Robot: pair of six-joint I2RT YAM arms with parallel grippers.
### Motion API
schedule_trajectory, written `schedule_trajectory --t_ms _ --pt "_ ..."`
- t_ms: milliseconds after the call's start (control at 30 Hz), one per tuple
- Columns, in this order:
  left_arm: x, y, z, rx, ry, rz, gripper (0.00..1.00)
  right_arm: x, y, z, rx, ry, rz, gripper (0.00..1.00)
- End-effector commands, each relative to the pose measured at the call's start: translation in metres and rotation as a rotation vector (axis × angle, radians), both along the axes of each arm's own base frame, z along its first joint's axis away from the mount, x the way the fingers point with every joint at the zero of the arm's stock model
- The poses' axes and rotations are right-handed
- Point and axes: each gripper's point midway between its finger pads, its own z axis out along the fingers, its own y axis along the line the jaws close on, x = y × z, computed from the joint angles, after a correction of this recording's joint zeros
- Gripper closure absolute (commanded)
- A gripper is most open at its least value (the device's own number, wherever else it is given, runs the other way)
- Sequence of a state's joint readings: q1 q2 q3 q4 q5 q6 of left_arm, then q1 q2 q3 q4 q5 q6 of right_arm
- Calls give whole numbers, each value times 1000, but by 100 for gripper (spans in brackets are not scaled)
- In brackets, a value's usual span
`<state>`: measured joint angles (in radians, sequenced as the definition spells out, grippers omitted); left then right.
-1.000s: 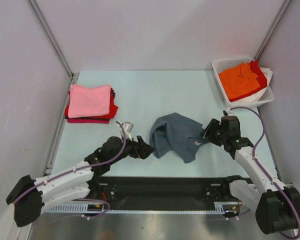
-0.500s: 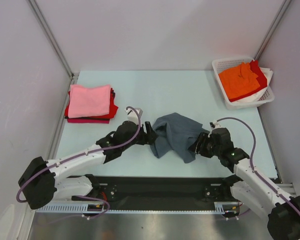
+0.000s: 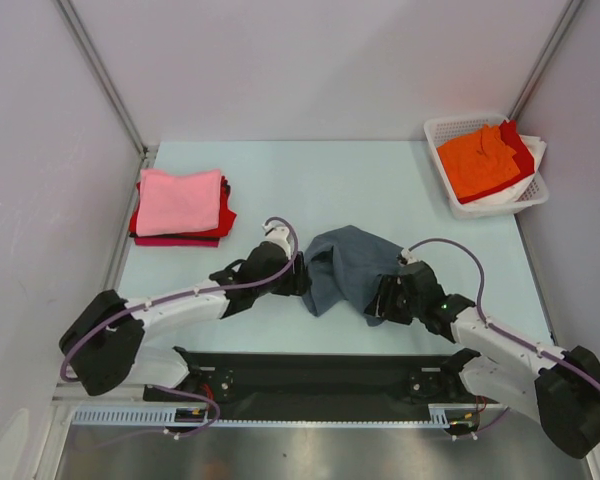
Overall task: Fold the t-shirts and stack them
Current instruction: Flatten the tshirt out
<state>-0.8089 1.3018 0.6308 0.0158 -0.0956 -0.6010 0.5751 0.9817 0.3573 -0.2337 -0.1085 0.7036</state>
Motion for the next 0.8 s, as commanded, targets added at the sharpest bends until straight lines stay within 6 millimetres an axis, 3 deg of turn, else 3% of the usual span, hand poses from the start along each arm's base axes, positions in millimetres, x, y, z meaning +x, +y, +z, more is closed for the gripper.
schedule_trajectory --t_ms 0,33,100,133,300,333,467,500,533,567,600,633,667,700,733,767 --pt "9 -15 7 -22 -15 -36 40 11 5 4 14 -53 -17 47" --pt "10 -14 4 -14 -14 -32 45 12 6 6 18 -60 -9 75" --pt "12 -14 -5 14 -2 -30 52 14 8 13 27 -76 -9 95" --pt "15 -13 -7 22 5 -21 58 19 7 20 26 -97 -20 100" --pt "26 -8 -23 99 46 23 85 43 -2 60 43 -209 -74 100" --pt "31 -3 -24 121 47 50 98 50 -6 71 45 -236 -93 100" --pt "56 27 -6 183 10 171 100 86 -25 119 73 -320 -180 100" --pt "60 39 -1 208 5 196 100 100 -27 150 104 -376 -201 100" --pt "75 52 26 176 -39 250 100 111 -40 164 117 -397 -241 100" --pt "82 62 40 174 -56 286 100 120 -44 178 127 -410 -261 100" --pt "84 74 53 182 -65 322 100 131 -49 212 156 -467 -285 100" --pt "92 81 77 156 -110 360 100 137 -56 231 176 -493 -305 100" --pt "92 91 109 126 -189 406 100 139 -59 242 184 -493 -313 100" --pt "92 94 129 100 -232 414 100 139 -61 276 212 -554 -310 100" --pt "90 97 143 77 -263 419 100 138 -62 286 216 -574 -311 100" --pt "82 102 169 25 -318 425 100 131 -67 299 219 -607 -323 100"
